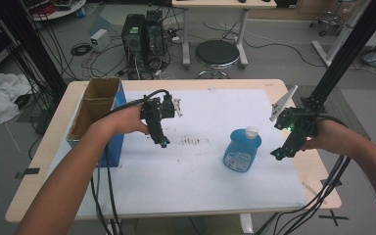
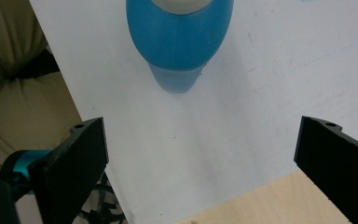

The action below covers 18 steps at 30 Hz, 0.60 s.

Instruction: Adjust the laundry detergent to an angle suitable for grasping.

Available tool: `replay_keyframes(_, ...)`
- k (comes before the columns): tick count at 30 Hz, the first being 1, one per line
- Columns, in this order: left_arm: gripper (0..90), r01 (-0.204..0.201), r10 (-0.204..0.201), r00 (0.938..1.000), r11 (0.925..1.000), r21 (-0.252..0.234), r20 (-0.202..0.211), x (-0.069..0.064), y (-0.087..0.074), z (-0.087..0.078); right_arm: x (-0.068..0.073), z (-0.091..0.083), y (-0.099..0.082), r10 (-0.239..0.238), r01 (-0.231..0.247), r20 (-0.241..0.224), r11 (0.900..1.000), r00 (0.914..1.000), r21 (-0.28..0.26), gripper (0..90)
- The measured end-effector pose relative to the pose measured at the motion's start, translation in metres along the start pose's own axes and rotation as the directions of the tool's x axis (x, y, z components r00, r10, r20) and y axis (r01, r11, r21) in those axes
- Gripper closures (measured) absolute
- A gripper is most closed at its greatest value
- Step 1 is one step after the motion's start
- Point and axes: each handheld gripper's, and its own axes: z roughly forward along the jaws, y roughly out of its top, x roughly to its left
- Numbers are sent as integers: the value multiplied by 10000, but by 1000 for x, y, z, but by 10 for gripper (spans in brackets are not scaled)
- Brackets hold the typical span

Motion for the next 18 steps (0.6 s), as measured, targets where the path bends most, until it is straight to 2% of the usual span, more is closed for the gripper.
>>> replay_keyframes(18,73,36,-35,9999,10000,42,-126,-5,-1,-2,2,-4,-3,-15,15,45,9999,10000,-143,18)
